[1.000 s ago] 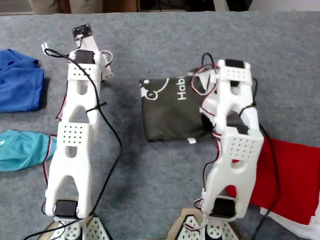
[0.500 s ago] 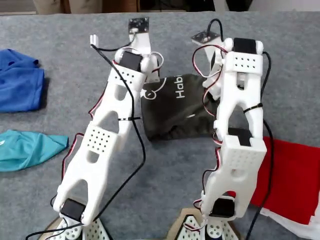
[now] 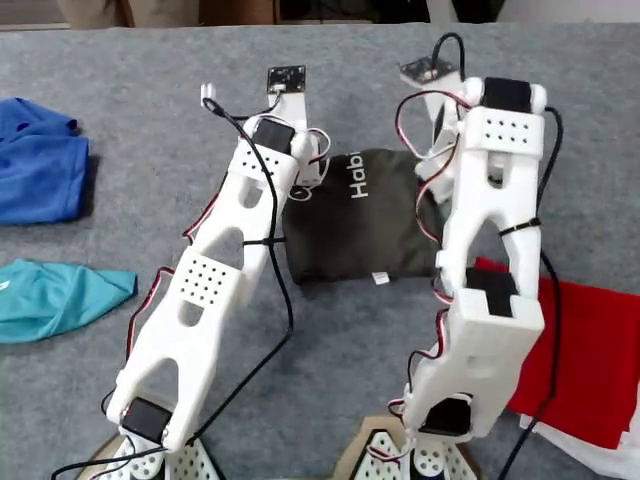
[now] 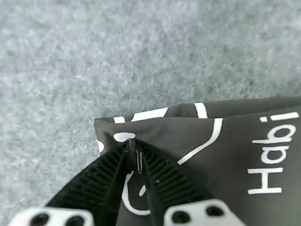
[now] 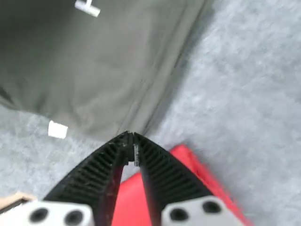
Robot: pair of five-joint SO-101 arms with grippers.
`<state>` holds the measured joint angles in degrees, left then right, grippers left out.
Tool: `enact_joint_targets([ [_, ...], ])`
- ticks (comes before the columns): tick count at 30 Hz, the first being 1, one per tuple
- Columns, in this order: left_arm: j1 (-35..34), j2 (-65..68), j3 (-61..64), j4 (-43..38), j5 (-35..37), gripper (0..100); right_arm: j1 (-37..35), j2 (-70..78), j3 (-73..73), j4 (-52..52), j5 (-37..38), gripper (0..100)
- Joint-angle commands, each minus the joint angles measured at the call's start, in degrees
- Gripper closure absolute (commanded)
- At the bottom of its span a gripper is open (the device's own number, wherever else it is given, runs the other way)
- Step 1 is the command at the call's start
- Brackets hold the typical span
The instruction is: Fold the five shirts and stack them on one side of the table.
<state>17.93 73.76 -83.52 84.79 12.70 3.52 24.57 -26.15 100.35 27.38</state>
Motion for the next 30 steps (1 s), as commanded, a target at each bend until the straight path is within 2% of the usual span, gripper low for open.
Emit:
enact_joint_targets([
  [1,-0.09,-0.75,-0.62,-0.7,-0.09,98,-1.36,-3.3,8.13,-5.54,-0.62,99.4],
  [7,-0.62,-0.66,-2.55,-1.41,-0.09,98,0.13,2.33,20.88,-22.51,-0.18,99.4],
  [10,-1.23,-0.57,-3.69,-1.32,-0.09,98,-0.13,3.38,19.65,-24.26,-0.62,99.4],
  [13,-1.85,-0.66,-5.71,-0.35,-0.09,98,-1.71,0.66,14.9,-20.92,-2.99,99.4],
  [16,-2.2,-0.75,-12.13,4.66,-0.09,98,-2.24,-2.86,9.19,-15.3,-3.34,99.4],
  [19,-2.81,-2.33,-12.22,7.82,-0.35,97,-1.71,-5.49,4.44,-9.93,-3.43,99.4],
  [25,-7.3,-7.34,-11.78,11.6,-0.44,79,-1.01,-10.07,3.21,0.0,-10.2,99.3],
  [30,-9.67,-6.99,-11.34,12.75,-3.96,78,3.12,-17.01,5.05,1.76,-16.79,99.3],
])
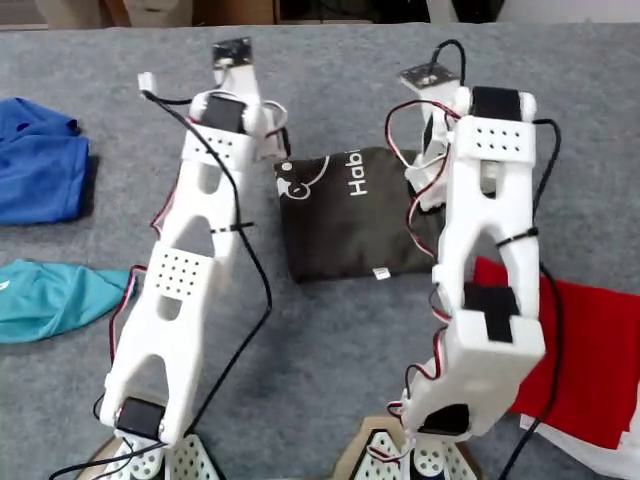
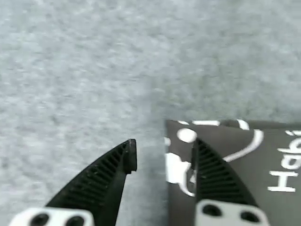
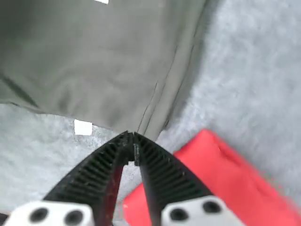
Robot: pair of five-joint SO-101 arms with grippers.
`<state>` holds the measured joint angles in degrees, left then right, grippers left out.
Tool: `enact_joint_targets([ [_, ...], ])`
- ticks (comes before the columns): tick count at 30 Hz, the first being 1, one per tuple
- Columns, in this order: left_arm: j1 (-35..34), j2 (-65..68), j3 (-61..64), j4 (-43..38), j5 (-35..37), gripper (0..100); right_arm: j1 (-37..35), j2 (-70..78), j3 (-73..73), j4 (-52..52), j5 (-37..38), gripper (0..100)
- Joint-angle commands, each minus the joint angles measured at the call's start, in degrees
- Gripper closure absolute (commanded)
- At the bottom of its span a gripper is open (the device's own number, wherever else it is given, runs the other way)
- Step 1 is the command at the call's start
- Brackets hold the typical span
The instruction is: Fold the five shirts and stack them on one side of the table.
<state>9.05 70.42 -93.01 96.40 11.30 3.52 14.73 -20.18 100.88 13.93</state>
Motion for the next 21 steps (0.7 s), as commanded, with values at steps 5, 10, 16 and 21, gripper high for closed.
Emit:
enact_joint_targets([
  [5,-0.44,-4.09,3.08,1.76,-3.96,78,6.11,-15.25,7.34,1.05,-5.1,99.3],
  [10,1.58,-4.26,3.25,1.85,-9.67,78,6.11,-21.41,20.35,1.14,-5.1,99.4],
  [16,3.08,-3.91,3.78,1.85,-10.55,74,6.11,-25.27,32.92,0.18,-5.63,99.3],
  [21,3.96,-3.74,3.34,1.14,-10.9,72,5.85,-26.42,39.87,-9.14,-26.64,87.8],
])
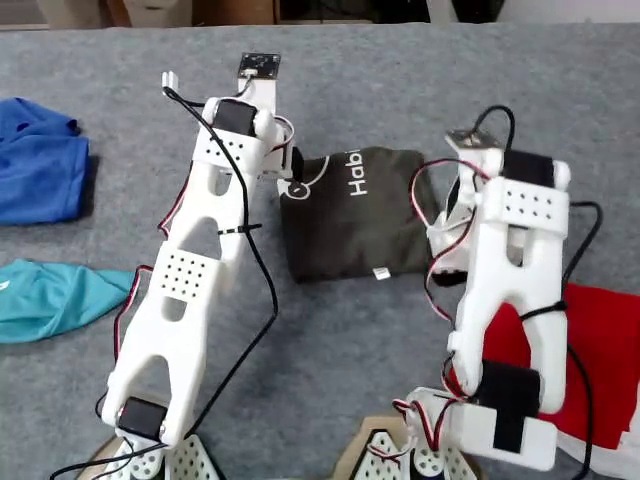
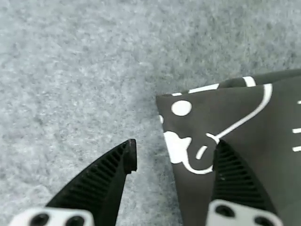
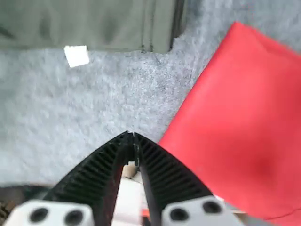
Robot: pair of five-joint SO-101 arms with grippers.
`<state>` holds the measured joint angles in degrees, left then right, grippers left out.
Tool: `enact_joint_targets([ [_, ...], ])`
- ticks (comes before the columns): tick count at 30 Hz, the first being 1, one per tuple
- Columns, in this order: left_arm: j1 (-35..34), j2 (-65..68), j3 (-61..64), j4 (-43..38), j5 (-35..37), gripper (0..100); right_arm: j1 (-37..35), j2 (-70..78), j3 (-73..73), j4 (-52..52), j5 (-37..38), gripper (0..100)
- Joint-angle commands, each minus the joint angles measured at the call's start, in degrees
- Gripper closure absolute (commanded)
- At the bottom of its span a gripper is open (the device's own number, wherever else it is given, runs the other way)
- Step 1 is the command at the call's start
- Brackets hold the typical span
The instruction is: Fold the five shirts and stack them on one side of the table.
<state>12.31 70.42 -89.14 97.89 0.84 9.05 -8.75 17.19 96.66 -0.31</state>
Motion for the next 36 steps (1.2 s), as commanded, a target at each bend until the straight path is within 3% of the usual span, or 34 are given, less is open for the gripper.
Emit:
enact_joint_targets([
  [1,0.7,-3.74,-0.09,-1.41,-0.44,72,-1.01,-2.86,3.65,-6.59,-15.91,82.5],
  [5,0.0,-3.56,0.79,-4.04,0.09,72,-7.34,-2.77,8.31,-16.35,-24.7,68.2],
  [14,-0.35,-3.56,4.66,-6.95,5.71,72,-12.62,3.56,14.2,-36.4,-44.48,67.6],
  [24,0.79,-3.56,11.16,-11.96,6.07,74,-13.32,23.78,2.68,-38.95,-50.99,67.8],
  [27,0.79,-3.56,13.71,-15.38,9.58,80,-13.32,25.63,0.66,-38.95,-50.99,73.7],
  [32,0.79,-3.56,15.12,-18.81,13.54,88,-13.32,25.63,0.4,-38.95,-50.37,99.5],
  [36,0.88,-3.56,15.12,-18.81,15.82,91,-13.14,25.63,0.31,-35.52,-49.32,97.8],
])
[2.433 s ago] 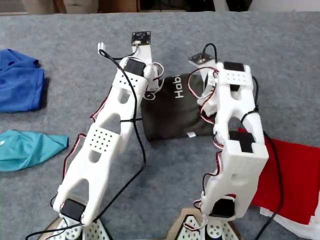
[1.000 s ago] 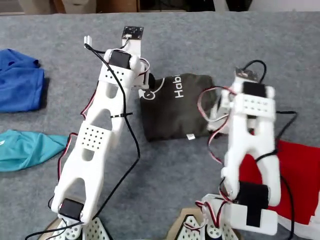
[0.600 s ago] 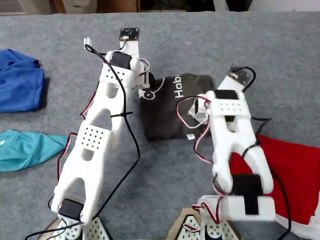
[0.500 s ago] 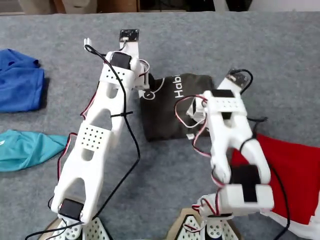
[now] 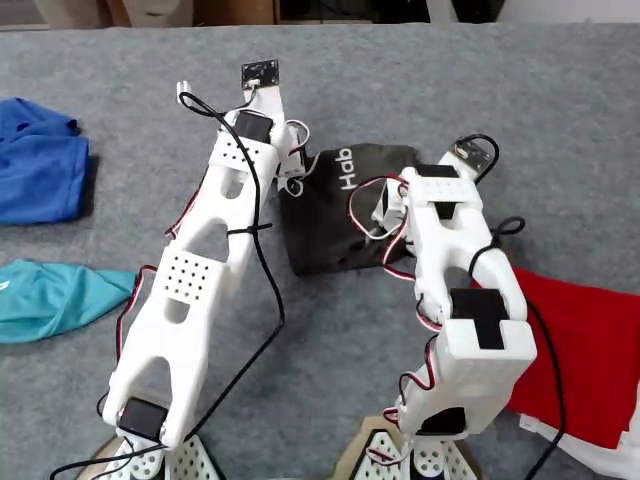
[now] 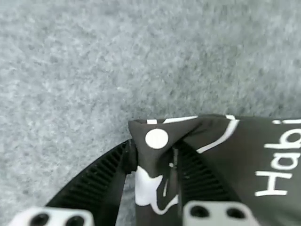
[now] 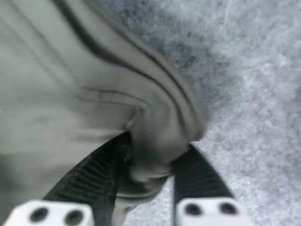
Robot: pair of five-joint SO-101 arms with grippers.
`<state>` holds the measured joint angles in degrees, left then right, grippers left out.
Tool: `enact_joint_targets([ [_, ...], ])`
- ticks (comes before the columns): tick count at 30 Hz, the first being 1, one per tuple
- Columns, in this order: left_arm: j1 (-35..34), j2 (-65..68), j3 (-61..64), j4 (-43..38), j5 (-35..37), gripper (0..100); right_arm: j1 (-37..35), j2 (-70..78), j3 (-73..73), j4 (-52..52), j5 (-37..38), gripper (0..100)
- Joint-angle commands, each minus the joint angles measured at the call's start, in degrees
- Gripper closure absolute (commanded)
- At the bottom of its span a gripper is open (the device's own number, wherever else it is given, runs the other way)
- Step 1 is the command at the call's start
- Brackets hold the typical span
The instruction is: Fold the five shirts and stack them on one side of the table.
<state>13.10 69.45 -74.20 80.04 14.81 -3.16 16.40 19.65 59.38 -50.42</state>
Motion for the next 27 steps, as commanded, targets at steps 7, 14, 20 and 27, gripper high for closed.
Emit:
enact_joint_targets([
  [7,2.11,-2.59,0.35,-0.7,2.73,98,-0.75,0.48,-2.15,5.19,0.97,99.3],
  [14,2.46,-3.21,-0.09,-0.53,3.96,98,-0.57,-1.1,-2.24,5.27,1.05,99.4],
  [20,2.81,-4.26,-8.35,4.66,6.51,98,1.63,-11.82,-1.89,5.27,2.11,99.4],
  [27,5.71,-5.14,-22.15,12.22,12.57,98,10.15,-27.74,-1.8,9.41,2.99,99.4],
])
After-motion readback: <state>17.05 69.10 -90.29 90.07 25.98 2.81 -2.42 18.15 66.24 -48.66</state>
